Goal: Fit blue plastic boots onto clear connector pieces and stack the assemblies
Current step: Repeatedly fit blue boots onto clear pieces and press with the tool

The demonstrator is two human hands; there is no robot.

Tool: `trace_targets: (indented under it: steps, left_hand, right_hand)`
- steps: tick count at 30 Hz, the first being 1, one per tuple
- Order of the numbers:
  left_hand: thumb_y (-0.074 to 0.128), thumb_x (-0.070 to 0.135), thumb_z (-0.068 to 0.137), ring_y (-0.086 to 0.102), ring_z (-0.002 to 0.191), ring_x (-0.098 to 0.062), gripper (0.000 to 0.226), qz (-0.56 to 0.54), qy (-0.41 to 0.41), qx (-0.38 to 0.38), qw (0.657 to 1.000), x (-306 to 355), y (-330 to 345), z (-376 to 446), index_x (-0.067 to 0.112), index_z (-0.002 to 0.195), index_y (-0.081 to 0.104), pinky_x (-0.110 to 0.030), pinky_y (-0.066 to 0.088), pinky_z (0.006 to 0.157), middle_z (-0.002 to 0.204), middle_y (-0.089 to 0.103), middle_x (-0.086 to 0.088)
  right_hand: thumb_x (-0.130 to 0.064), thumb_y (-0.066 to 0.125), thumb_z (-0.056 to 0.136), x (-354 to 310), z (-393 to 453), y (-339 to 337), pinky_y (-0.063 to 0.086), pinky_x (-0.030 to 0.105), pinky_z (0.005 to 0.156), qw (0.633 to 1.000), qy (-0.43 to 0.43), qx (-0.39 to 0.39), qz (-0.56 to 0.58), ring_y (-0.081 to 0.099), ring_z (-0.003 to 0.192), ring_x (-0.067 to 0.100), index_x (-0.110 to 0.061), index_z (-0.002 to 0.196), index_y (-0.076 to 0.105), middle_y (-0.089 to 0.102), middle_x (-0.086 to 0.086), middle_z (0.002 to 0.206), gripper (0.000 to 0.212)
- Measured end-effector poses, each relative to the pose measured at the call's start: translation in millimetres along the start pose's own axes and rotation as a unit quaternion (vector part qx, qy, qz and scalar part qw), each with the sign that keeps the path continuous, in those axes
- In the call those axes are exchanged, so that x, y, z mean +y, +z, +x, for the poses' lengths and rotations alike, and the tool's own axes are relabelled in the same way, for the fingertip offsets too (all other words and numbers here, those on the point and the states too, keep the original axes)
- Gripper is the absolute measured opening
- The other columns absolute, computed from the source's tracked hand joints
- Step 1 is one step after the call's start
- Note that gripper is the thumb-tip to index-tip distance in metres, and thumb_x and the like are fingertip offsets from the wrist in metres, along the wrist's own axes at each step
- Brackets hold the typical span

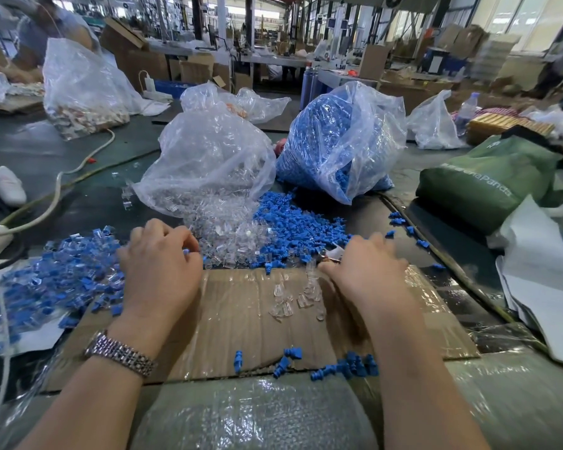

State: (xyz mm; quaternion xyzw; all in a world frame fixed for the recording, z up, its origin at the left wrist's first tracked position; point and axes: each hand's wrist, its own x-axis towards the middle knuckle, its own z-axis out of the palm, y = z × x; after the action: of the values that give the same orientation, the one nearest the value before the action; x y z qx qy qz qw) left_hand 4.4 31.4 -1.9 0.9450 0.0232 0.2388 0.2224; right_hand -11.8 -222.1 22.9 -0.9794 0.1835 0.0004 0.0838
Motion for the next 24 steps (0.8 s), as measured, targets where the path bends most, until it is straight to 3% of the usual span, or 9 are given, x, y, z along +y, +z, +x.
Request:
trace_targets:
  steps: [2,4,7,11,13,16,19,24]
  left_hand:
    - [0.064,0.014,0.088,0.038,0.092,-0.014,0.013,-0.033,0.032,-0.025,0.999,3,4,-1,0.025,0.082,0.068,-0.039,0.026,0.082,0.09,0.05,0.005]
    - [0.063,0.016,0.09,0.041,0.093,-0.013,0.014,-0.044,0.051,-0.053,0.996,4,7,-3,0.028,0.083,0.067,-0.038,0.027,0.082,0.09,0.053,0.007]
    - [0.064,0.017,0.091,0.044,0.093,-0.014,0.014,-0.053,0.068,-0.071,0.994,6,9,-5,0.029,0.083,0.066,-0.039,0.031,0.083,0.087,0.053,0.01]
    - [0.064,0.016,0.091,0.051,0.094,-0.014,0.017,-0.087,0.086,-0.095,0.988,11,7,-8,0.03,0.083,0.066,-0.042,0.04,0.091,0.085,0.054,0.014]
    - [0.064,0.015,0.092,0.054,0.094,-0.013,0.013,-0.11,0.107,-0.114,0.982,15,7,-9,0.026,0.086,0.069,-0.045,0.045,0.094,0.088,0.057,0.014]
    - [0.064,0.014,0.093,0.056,0.09,-0.001,0.011,-0.151,0.144,-0.158,0.965,22,10,-14,0.024,0.091,0.068,-0.035,0.053,0.091,0.09,0.058,0.015]
    - [0.065,0.012,0.093,0.057,0.092,0.001,0.015,-0.173,0.2,-0.183,0.947,27,15,-18,0.025,0.094,0.069,-0.029,0.052,0.088,0.093,0.06,0.017]
    - [0.063,0.017,0.097,0.052,0.116,0.0,0.031,-0.146,0.283,-0.245,0.916,29,23,-22,0.035,0.122,0.069,-0.029,0.047,0.103,0.123,0.059,0.022]
  right_hand:
    - [-0.056,0.065,0.092,-17,-1,-3,0.038,0.054,0.103,0.997,-0.065,0.039,0.016,0.049,0.124,0.028,-0.023,0.12,0.06,0.057,0.006,0.128,0.044]
    - [-0.049,0.068,0.093,-35,-3,-3,0.041,0.051,0.103,0.986,-0.139,0.027,0.091,0.059,0.113,0.022,-0.031,0.102,0.064,0.068,-0.004,0.112,0.021]
    - [-0.045,0.068,0.095,-56,-3,8,0.041,0.048,0.103,0.976,-0.19,0.0,0.107,0.063,0.102,0.02,-0.029,0.095,0.068,0.071,-0.006,0.101,0.016]
    - [-0.051,0.067,0.093,-67,2,23,0.04,0.045,0.1,0.978,-0.196,-0.013,0.069,0.063,0.102,0.022,-0.025,0.098,0.069,0.072,-0.002,0.101,0.026]
    - [-0.044,0.069,0.094,-68,4,27,0.046,0.046,0.1,0.977,-0.199,-0.025,0.072,0.064,0.103,0.023,-0.024,0.099,0.068,0.072,0.0,0.103,0.022]
    - [-0.03,0.07,0.095,-65,5,27,0.053,0.043,0.095,0.974,-0.202,-0.036,0.096,0.066,0.101,0.023,-0.021,0.102,0.071,0.072,0.003,0.105,0.01]
    - [-0.023,0.06,0.099,-59,9,27,0.053,0.039,0.093,0.976,-0.192,-0.028,0.101,0.064,0.104,0.026,-0.017,0.107,0.073,0.072,0.006,0.109,0.016]
    - [-0.017,0.057,0.099,-40,10,21,0.05,0.031,0.089,0.964,-0.153,0.022,0.215,0.065,0.099,0.018,-0.017,0.104,0.077,0.075,0.001,0.105,0.02]
